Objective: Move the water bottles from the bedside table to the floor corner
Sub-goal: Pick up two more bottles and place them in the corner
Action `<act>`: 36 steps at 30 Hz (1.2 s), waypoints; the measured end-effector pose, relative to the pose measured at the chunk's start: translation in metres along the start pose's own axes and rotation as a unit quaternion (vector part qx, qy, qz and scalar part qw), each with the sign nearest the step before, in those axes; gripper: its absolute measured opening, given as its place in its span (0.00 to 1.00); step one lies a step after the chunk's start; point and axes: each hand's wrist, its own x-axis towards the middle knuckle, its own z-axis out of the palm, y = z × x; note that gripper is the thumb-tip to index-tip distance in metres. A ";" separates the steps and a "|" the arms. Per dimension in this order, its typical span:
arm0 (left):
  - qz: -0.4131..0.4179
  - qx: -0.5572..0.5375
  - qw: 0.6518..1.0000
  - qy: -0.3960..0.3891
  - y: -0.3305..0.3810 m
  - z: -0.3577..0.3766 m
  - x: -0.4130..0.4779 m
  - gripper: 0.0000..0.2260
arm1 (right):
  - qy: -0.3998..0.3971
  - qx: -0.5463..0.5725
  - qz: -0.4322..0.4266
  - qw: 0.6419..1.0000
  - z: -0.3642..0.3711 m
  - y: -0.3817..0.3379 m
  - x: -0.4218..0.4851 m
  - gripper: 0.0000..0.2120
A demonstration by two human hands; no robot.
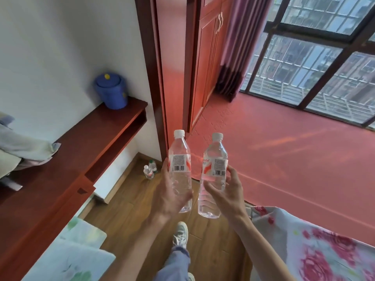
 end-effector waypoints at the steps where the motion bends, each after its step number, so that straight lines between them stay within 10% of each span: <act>1: -0.003 -0.003 1.000 0.002 -0.001 0.000 0.007 0.54 | -0.005 -0.001 0.001 1.000 0.003 0.001 0.009 0.32; 36: -0.068 -0.092 0.989 0.089 -0.025 -0.083 0.189 0.45 | -0.262 0.042 0.034 0.964 0.145 -0.020 0.234 0.31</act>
